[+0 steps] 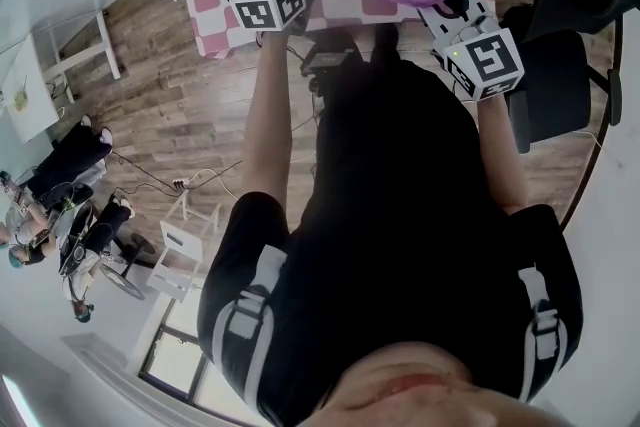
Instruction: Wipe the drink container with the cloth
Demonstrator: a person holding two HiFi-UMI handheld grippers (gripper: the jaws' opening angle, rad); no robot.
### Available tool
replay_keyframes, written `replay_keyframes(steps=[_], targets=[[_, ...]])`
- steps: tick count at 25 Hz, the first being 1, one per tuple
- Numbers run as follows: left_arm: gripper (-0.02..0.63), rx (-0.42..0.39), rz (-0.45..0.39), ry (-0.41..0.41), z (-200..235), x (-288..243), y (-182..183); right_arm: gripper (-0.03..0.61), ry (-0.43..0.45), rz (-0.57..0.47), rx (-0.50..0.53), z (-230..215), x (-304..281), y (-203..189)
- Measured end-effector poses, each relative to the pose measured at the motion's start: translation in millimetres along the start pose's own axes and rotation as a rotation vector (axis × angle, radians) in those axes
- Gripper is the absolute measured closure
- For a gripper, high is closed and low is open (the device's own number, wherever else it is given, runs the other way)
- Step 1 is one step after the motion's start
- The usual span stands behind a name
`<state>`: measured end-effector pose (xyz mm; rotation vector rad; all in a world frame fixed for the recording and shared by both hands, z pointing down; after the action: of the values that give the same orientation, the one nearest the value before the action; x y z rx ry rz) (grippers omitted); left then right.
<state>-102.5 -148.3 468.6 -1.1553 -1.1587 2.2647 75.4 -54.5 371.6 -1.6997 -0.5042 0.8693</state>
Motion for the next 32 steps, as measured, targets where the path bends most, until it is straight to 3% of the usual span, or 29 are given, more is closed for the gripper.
replay_keyframes(steps=[11,21,27,32], targets=[[0.339,0.231,-0.009,-0.078,4.0,3.3,-19.5,0.508,0.035,0.021,0.018,4.4,-7.4,-4.0],[0.337,0.279,-0.011,-0.111,20.7,6.7,-19.8,0.506,0.086,0.102,0.102,22.4,-46.5,-25.0],[0.337,0.258,0.02,-0.137,21.0,9.4,-19.9,0.503,0.121,0.115,0.088,35.3,-84.2,-48.3],[0.337,0.278,0.036,-0.146,26.5,13.5,-22.8,0.5,0.089,0.14,0.092,33.3,-112.9,-64.1]])
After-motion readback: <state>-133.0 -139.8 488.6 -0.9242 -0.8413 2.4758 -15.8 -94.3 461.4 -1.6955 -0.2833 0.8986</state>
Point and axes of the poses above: the fingertips, and each gripper's own axes: x backward along the fingers, z to its left, y out of its top, the point moved 3 cm from there along x, backward along the fingers, and after that the axes turned 2 degrees about -y, right-handed, at the moved point
